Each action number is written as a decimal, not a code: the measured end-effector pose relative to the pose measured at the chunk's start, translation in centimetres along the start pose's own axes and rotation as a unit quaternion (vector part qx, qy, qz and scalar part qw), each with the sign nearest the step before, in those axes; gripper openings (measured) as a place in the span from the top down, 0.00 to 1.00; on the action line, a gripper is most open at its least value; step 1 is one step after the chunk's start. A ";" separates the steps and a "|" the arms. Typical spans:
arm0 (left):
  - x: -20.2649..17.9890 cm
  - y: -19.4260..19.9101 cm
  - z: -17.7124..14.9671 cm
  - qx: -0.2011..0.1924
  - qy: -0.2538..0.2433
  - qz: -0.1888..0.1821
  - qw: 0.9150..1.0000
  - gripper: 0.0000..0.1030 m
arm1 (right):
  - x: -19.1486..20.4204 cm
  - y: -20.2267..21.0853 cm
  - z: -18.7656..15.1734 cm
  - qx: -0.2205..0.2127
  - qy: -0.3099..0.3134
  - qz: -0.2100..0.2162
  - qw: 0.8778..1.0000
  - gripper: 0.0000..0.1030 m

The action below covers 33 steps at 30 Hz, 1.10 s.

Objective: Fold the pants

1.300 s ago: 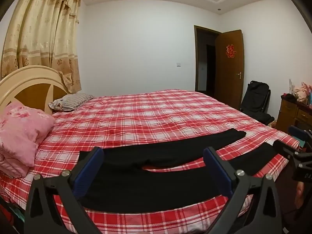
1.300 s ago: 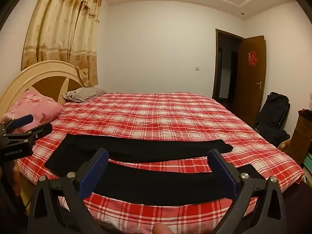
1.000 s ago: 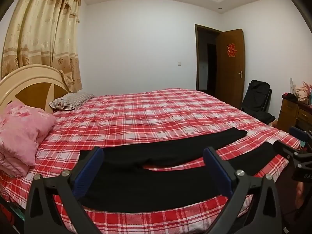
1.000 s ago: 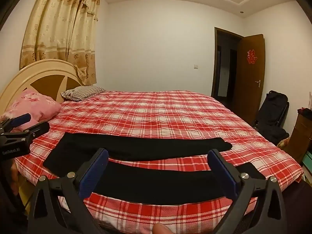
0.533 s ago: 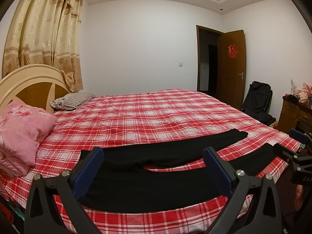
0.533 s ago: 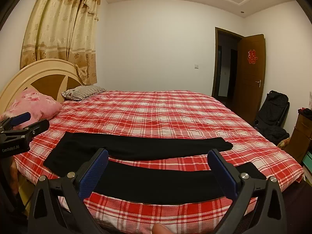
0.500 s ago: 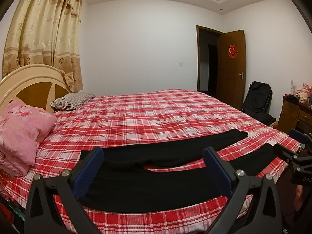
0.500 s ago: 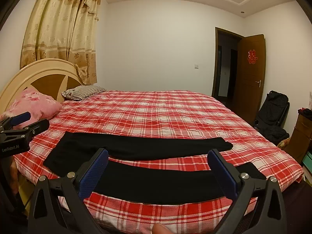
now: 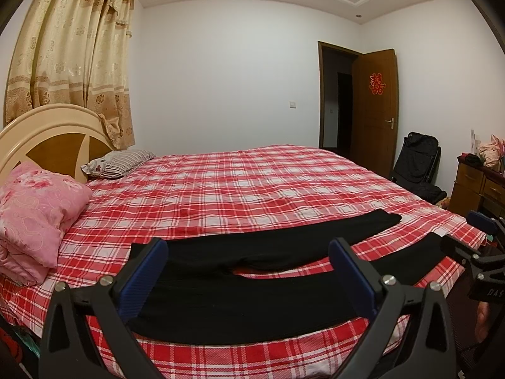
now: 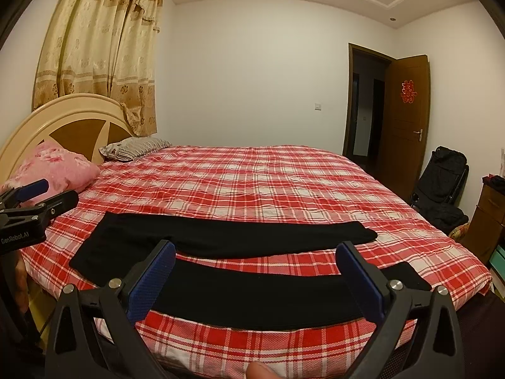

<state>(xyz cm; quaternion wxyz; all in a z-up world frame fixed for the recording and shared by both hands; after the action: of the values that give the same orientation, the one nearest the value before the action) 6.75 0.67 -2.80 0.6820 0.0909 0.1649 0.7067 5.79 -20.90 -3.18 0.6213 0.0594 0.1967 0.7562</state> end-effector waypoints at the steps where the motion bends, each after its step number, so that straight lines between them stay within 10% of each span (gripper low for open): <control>1: 0.0 0.0 0.0 0.000 0.000 0.000 1.000 0.00 | -0.1 0.0 0.0 0.000 -0.001 0.001 1.000 0.01; 33: 0.1 0.0 0.0 0.002 0.001 -0.001 1.000 0.00 | 0.4 -0.3 -0.2 0.007 0.003 0.003 1.000 0.01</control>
<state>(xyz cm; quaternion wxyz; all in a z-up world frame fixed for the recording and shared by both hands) 6.74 0.77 -2.81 0.6823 0.0919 0.1672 0.7057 5.93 -20.51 -3.54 0.6178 0.0617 0.2038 0.7569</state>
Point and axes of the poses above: each gripper's, at about its wrist camera, not at the fingertips, and y roughly against the way its jaws point, x to its left, z to its top, the point moved 7 cm from there along -y, roughly the way its jaws point, and after that the axes turned 6 degrees about y, right-handed, at the moved point
